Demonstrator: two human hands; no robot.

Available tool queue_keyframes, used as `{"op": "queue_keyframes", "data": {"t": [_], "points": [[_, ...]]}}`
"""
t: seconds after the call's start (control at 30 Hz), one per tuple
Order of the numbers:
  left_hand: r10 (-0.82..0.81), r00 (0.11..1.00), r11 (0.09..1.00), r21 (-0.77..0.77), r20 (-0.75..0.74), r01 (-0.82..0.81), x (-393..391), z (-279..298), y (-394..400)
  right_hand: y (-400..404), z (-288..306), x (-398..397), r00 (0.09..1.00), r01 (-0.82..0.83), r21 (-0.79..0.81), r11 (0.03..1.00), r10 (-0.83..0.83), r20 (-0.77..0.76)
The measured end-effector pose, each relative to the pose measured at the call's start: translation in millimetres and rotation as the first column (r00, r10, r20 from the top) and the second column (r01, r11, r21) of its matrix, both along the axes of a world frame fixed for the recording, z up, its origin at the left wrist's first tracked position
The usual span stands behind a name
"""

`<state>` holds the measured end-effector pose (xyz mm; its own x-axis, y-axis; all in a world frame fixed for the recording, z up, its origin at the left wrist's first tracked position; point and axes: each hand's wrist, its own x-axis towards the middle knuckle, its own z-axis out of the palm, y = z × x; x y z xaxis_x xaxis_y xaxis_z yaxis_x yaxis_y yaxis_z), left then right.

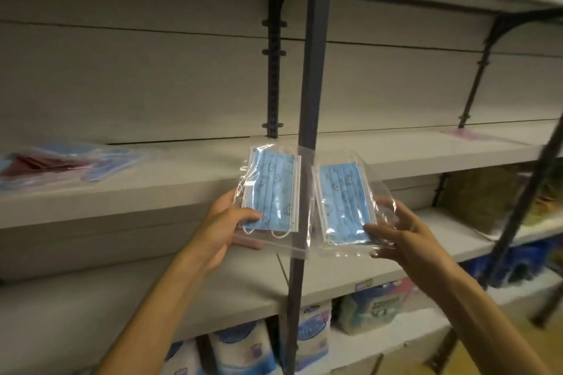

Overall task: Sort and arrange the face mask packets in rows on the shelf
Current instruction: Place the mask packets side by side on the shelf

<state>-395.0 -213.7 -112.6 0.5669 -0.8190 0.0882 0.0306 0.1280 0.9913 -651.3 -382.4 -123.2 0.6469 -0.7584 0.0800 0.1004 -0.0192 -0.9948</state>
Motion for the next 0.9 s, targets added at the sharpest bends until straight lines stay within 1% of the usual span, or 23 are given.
{"op": "queue_keyframes", "data": {"t": [0.1,0.17,0.27,0.47,0.7,0.9], "points": [[-0.058,0.997,0.998,-0.012,0.041,0.059,-33.1,1.9,-42.9,-33.3,1.2,-33.3,0.998,0.059,-0.009,0.998,-0.059,0.001],[-0.095,0.995,0.995,-0.025,0.034,0.096,-53.3,3.6,-73.1,-57.2,1.8,-49.5,0.996,0.094,-0.013,0.995,-0.094,0.002],[-0.110,0.993,0.994,-0.023,0.050,0.111,-76.9,5.2,-119.1,-101.1,3.0,-65.8,0.989,0.148,-0.028,0.989,-0.148,0.001],[-0.036,0.986,0.999,0.018,0.163,0.034,-101.3,15.2,-210.0,-199.5,18.6,-85.9,0.984,0.177,-0.029,0.984,-0.177,0.002],[0.015,0.981,0.999,-0.035,0.192,-0.008,-115.0,39.2,-305.9,-315.9,49.0,-105.7,0.970,0.215,-0.078,0.973,-0.222,-0.096],[0.081,0.963,0.996,0.012,0.256,-0.087,-122.8,46.0,-374.9,-408.7,61.1,-115.4,0.956,0.216,-0.105,0.971,-0.232,-0.179]]}}
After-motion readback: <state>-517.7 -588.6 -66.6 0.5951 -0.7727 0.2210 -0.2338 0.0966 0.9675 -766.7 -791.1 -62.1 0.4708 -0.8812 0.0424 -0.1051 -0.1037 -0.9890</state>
